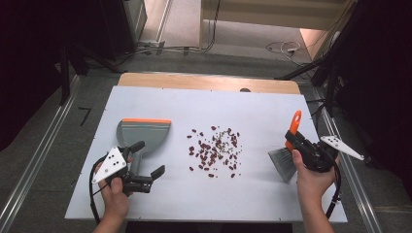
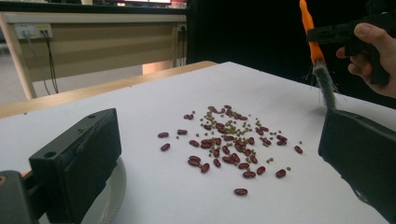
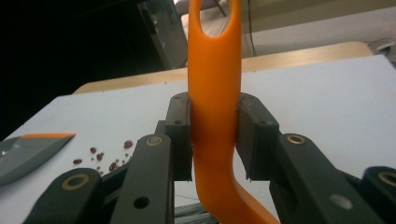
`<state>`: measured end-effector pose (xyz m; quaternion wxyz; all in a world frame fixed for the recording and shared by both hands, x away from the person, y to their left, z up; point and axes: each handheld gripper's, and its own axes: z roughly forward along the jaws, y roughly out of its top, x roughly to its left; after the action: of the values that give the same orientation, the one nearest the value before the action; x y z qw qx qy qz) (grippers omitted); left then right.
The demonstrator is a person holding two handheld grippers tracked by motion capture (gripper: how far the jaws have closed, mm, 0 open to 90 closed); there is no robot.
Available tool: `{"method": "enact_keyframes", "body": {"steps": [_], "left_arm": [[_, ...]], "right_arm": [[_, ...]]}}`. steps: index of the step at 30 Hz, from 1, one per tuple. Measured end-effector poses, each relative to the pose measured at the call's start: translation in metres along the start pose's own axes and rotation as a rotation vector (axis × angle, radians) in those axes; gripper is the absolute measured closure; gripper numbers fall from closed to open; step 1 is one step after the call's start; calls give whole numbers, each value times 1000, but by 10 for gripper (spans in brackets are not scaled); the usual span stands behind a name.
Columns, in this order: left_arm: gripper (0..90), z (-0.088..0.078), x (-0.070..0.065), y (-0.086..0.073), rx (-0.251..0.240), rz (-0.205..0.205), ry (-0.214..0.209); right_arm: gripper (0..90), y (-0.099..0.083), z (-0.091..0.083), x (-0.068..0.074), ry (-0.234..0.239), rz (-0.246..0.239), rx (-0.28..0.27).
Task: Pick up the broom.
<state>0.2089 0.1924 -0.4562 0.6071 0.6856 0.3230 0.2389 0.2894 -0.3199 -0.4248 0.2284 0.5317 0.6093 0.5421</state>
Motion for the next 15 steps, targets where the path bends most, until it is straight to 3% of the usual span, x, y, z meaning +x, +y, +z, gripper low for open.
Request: {"method": "enact_keyframes", "body": {"steps": [5,11,15], "left_arm": [[0,2,-6,5,-24,8,-13],[0,7,-15,13,-38,18,-40],[0,14,-22,17,-35,18,-67]], "right_arm": [[670,5,-10,7,26,19,-60],[670,16,-17,30,80,-13,-119],[669,23,-20,45,129,-9,-146]]}}
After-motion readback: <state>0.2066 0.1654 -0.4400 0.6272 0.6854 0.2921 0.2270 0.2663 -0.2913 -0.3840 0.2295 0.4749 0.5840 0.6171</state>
